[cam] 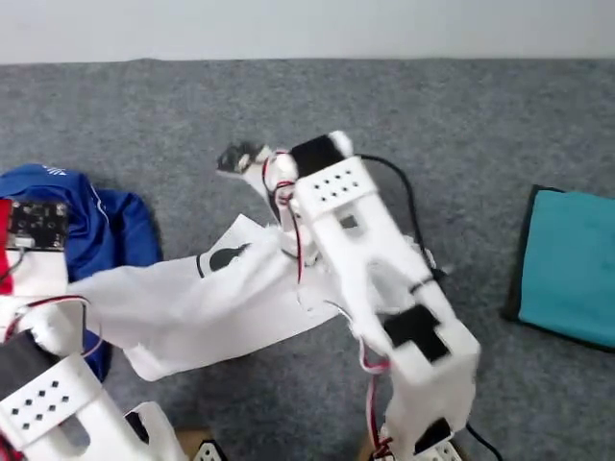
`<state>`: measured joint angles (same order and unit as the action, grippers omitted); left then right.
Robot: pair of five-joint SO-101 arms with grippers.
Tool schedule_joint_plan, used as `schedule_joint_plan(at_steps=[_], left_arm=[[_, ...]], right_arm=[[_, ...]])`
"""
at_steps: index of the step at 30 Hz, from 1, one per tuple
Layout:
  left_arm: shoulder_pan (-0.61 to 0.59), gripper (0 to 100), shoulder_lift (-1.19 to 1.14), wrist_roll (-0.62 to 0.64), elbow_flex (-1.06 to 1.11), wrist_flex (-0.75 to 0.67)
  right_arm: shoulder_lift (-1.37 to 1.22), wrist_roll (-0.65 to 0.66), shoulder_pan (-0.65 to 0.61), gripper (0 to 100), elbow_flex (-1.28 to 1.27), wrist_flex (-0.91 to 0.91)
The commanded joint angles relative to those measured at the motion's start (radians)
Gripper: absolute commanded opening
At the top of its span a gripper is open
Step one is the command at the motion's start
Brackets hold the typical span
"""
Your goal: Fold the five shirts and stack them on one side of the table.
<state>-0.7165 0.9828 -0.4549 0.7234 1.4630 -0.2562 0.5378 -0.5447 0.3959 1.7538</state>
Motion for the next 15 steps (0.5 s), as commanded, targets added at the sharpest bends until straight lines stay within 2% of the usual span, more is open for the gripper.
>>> schedule_joint_plan(at_steps=[1,4,9,15], left_arm=[[0.002,1,0.009,0.009,-0.139,-0.015],[0.015,1,0.006,0.009,-0.213,-0.015],[0.138,1,0.009,0.009,-0.252,0.04],[0.279,1,0.009,0.009,-0.302,0.137]], right_arm=[[0.24,0.009,0.041,1.0,0.048,0.042],[0.363,0.009,0.09,1.0,0.048,0.041],[0.463,0.029,0.159,1.0,0.041,0.042],[0.371,0.037,0.03,1.1,-0.101,0.038]])
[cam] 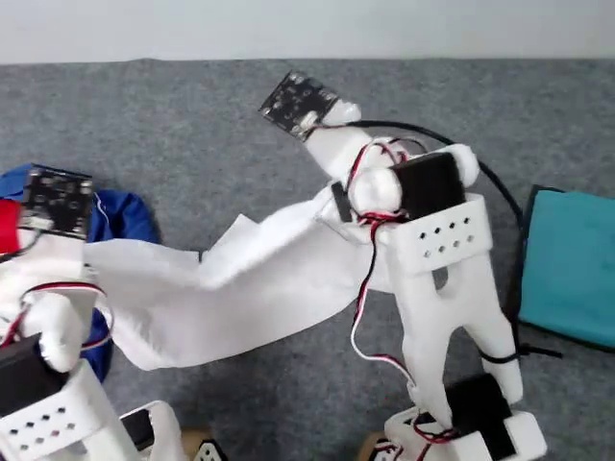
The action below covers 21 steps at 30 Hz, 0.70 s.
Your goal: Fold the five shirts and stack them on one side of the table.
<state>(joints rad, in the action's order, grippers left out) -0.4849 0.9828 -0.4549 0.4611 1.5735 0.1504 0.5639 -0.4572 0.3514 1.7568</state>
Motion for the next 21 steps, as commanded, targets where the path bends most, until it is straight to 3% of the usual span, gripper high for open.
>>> schedule_joint_plan(at_steps=[1,7,15,21], left_arm=[[0.048,1,0.005,0.009,-0.038,0.029],[0.037,1,0.009,0.009,0.021,0.031],[-0.098,1,0.009,0.003,0.11,0.02],[-0.1,1,0.009,0.006,0.189,-0.035]], right_arm=[[-0.076,0.011,-0.073,1.1,-0.081,0.03],[-0.344,0.011,-0.091,1.2,-0.098,-0.042],[-0.526,0.006,-0.071,1.3,0.025,-0.059],[-0.647,-0.038,-0.064,13.5,0.106,-0.059]])
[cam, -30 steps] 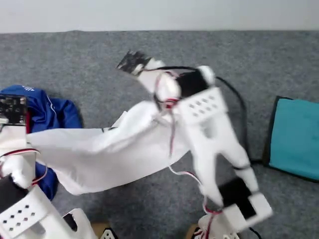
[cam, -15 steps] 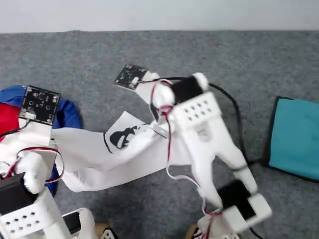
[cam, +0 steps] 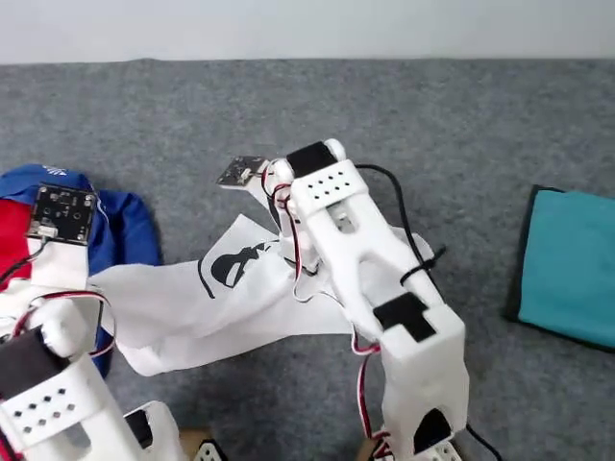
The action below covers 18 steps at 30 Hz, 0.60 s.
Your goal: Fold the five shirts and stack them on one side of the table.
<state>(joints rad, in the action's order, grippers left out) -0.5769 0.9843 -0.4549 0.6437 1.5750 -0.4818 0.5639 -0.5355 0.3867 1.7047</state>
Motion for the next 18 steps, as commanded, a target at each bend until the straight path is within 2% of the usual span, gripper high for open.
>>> schedule_joint_plan(at_steps=[1,7,15,18], left_arm=[[-0.008,1,0.008,0.006,0.012,-0.043],[-0.008,1,0.008,0.005,0.013,-0.043],[-0.008,1,0.003,0.005,0.015,-0.057],[-0.008,1,0.003,0.005,0.015,-0.057]], right_arm=[[-0.028,-0.068,0.018,15.2,0.089,-0.005],[-0.007,-0.101,0.03,17.1,0.157,0.099],[0.246,-0.095,-0.004,17.4,-0.141,0.094],[0.323,-0.097,-0.007,20.6,-0.236,0.094]])
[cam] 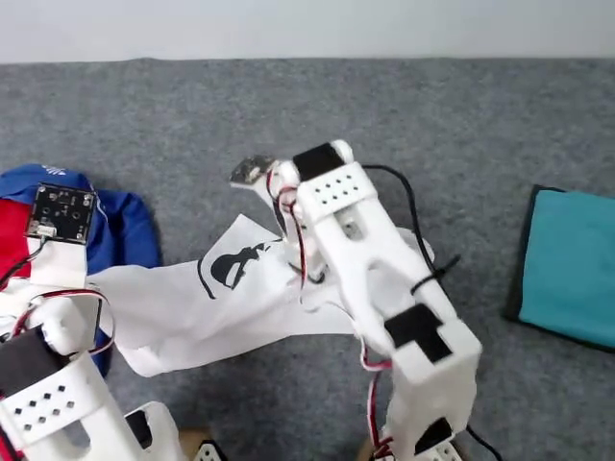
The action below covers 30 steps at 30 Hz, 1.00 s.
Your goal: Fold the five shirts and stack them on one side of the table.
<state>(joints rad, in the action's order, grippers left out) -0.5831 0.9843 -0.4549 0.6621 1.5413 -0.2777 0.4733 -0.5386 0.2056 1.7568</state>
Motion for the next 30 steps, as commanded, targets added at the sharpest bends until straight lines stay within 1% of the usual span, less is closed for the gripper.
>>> schedule_joint_plan(at_steps=[1,7,12,17,25,30], left_arm=[[-0.002,1,0.003,0.005,-0.004,-0.023],[0.002,1,0.002,0.005,-0.004,-0.023],[0.002,1,0.002,0.005,-0.004,-0.023],[0.002,1,0.002,0.005,-0.002,-0.021],[-0.003,1,0.008,0.005,0.059,-0.023],[-0.003,1,0.008,0.005,0.059,-0.023]], right_arm=[[0.143,-0.006,-0.002,21.4,-0.081,0.042],[0.234,-0.005,-0.018,21.4,-0.204,0.042],[0.246,-0.011,-0.105,21.4,-0.293,0.033],[0.183,-0.011,-0.145,21.4,-0.293,-0.071],[0.012,-0.009,-0.119,21.4,-0.293,-0.168],[-0.044,-0.005,-0.114,21.3,-0.292,-0.237]])
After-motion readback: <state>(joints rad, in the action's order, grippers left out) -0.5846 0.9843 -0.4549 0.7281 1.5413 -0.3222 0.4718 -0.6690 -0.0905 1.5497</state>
